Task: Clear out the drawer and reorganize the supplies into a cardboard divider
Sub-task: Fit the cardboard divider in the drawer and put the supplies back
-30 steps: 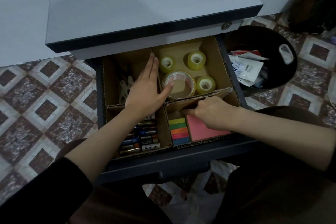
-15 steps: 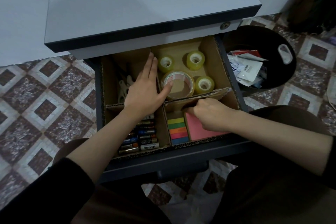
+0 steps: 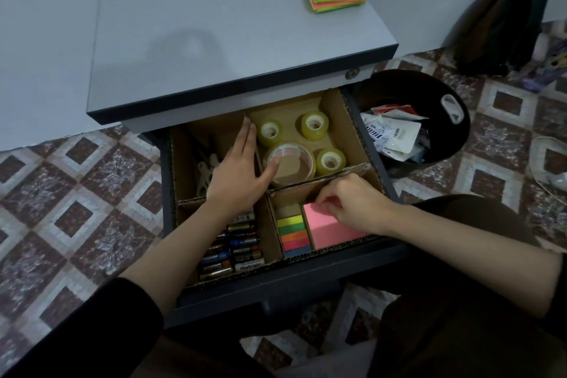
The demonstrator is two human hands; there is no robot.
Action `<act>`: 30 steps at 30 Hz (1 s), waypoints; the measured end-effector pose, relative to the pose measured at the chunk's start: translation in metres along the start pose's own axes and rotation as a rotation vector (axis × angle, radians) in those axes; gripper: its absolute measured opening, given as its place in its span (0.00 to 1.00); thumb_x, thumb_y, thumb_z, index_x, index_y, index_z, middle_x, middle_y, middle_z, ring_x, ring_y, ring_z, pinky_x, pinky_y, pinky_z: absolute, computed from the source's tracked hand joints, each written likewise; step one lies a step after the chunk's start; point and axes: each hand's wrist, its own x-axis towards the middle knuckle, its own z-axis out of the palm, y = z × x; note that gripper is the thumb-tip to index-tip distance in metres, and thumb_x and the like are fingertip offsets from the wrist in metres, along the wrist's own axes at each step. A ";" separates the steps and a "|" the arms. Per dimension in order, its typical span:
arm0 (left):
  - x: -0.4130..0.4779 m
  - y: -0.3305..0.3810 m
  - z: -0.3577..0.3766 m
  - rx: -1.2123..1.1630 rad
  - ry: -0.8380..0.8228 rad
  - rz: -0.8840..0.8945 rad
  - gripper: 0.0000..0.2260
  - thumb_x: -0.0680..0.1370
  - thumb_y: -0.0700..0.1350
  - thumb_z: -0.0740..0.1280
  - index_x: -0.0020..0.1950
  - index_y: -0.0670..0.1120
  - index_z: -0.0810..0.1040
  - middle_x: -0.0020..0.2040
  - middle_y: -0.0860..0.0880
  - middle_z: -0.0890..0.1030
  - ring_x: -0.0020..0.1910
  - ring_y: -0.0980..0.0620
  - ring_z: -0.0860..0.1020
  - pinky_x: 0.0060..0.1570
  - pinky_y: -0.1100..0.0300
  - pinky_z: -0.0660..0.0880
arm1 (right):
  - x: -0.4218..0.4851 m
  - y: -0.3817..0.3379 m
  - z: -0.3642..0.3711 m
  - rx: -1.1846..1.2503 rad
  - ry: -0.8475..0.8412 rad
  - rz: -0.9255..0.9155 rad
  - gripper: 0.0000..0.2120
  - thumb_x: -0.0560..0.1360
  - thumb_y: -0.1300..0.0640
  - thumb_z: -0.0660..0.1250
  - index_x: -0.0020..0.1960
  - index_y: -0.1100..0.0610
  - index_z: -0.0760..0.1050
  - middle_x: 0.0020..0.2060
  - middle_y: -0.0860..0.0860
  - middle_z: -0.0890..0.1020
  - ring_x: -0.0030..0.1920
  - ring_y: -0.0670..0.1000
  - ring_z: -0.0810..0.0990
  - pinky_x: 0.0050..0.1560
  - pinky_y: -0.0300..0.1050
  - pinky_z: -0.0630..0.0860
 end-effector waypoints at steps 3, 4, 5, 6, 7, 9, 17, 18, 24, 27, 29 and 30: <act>0.002 0.001 -0.004 -0.036 0.042 -0.020 0.31 0.78 0.61 0.54 0.77 0.48 0.52 0.78 0.53 0.49 0.64 0.48 0.72 0.56 0.56 0.69 | 0.000 -0.010 -0.014 0.006 0.033 0.001 0.09 0.75 0.62 0.65 0.50 0.57 0.83 0.45 0.51 0.84 0.44 0.48 0.80 0.51 0.43 0.76; 0.004 0.001 -0.006 -0.031 0.070 -0.023 0.29 0.79 0.59 0.55 0.76 0.47 0.56 0.77 0.51 0.54 0.65 0.48 0.71 0.60 0.54 0.68 | 0.001 -0.013 -0.019 0.006 0.037 0.001 0.09 0.76 0.61 0.65 0.51 0.57 0.83 0.45 0.50 0.84 0.43 0.47 0.79 0.52 0.42 0.76; 0.007 0.002 -0.010 -0.015 0.111 -0.014 0.27 0.79 0.58 0.57 0.74 0.46 0.62 0.75 0.48 0.61 0.66 0.48 0.71 0.62 0.53 0.67 | 0.001 -0.016 -0.024 0.011 0.045 0.000 0.08 0.76 0.60 0.65 0.51 0.56 0.83 0.45 0.50 0.84 0.43 0.46 0.78 0.53 0.42 0.75; 0.012 0.003 -0.016 -0.001 0.160 0.006 0.24 0.79 0.57 0.58 0.71 0.45 0.68 0.71 0.46 0.69 0.64 0.47 0.72 0.61 0.52 0.67 | 0.003 -0.018 -0.030 0.021 0.061 -0.008 0.08 0.76 0.59 0.66 0.50 0.55 0.83 0.45 0.49 0.84 0.44 0.45 0.78 0.54 0.43 0.75; 0.017 0.006 -0.023 0.000 0.210 0.034 0.21 0.78 0.55 0.59 0.66 0.44 0.73 0.64 0.45 0.76 0.61 0.46 0.74 0.59 0.53 0.68 | 0.005 -0.020 -0.036 0.037 0.081 -0.018 0.07 0.75 0.59 0.66 0.49 0.55 0.83 0.44 0.49 0.84 0.44 0.46 0.79 0.54 0.45 0.76; 0.030 0.014 -0.040 -0.056 0.290 0.090 0.15 0.77 0.49 0.63 0.59 0.44 0.79 0.52 0.46 0.82 0.53 0.47 0.77 0.53 0.54 0.72 | 0.010 -0.024 -0.052 0.071 0.134 -0.034 0.07 0.75 0.60 0.67 0.48 0.55 0.83 0.43 0.50 0.84 0.44 0.47 0.80 0.52 0.45 0.77; 0.072 0.062 -0.088 -0.145 0.289 0.281 0.07 0.74 0.41 0.70 0.35 0.44 0.81 0.24 0.51 0.76 0.26 0.51 0.75 0.29 0.61 0.70 | 0.045 -0.018 -0.141 0.152 0.449 0.012 0.06 0.73 0.62 0.68 0.46 0.58 0.84 0.37 0.47 0.81 0.34 0.38 0.73 0.40 0.29 0.67; 0.079 0.069 -0.095 -0.169 0.300 0.291 0.07 0.73 0.42 0.70 0.35 0.44 0.81 0.24 0.53 0.76 0.26 0.53 0.74 0.30 0.59 0.72 | 0.050 -0.015 -0.151 0.157 0.486 0.032 0.06 0.73 0.62 0.68 0.46 0.58 0.83 0.35 0.46 0.79 0.32 0.38 0.72 0.39 0.30 0.67; 0.152 0.105 -0.141 -0.171 0.289 0.349 0.16 0.71 0.50 0.66 0.54 0.44 0.81 0.51 0.46 0.81 0.48 0.50 0.78 0.53 0.58 0.72 | 0.081 0.009 -0.192 0.175 0.662 0.162 0.06 0.74 0.60 0.67 0.47 0.58 0.83 0.41 0.51 0.82 0.39 0.45 0.74 0.43 0.37 0.68; 0.196 0.122 -0.154 0.049 0.033 0.306 0.36 0.72 0.50 0.71 0.74 0.41 0.59 0.74 0.43 0.61 0.72 0.46 0.60 0.69 0.58 0.55 | 0.090 0.018 -0.203 0.223 0.703 0.225 0.07 0.74 0.60 0.67 0.50 0.57 0.81 0.41 0.51 0.81 0.39 0.47 0.75 0.40 0.37 0.66; 0.219 0.133 -0.159 0.168 -0.134 0.273 0.44 0.71 0.51 0.73 0.76 0.40 0.49 0.76 0.43 0.54 0.75 0.46 0.54 0.71 0.56 0.53 | 0.091 0.024 -0.206 0.244 0.703 0.236 0.08 0.74 0.58 0.67 0.53 0.56 0.79 0.40 0.51 0.80 0.39 0.48 0.75 0.40 0.37 0.67; 0.226 0.138 -0.160 0.198 -0.197 0.263 0.46 0.70 0.51 0.73 0.76 0.40 0.47 0.76 0.43 0.55 0.74 0.46 0.55 0.70 0.56 0.56 | 0.090 0.027 -0.206 0.250 0.695 0.239 0.08 0.75 0.58 0.67 0.54 0.56 0.78 0.40 0.50 0.79 0.38 0.48 0.75 0.41 0.38 0.67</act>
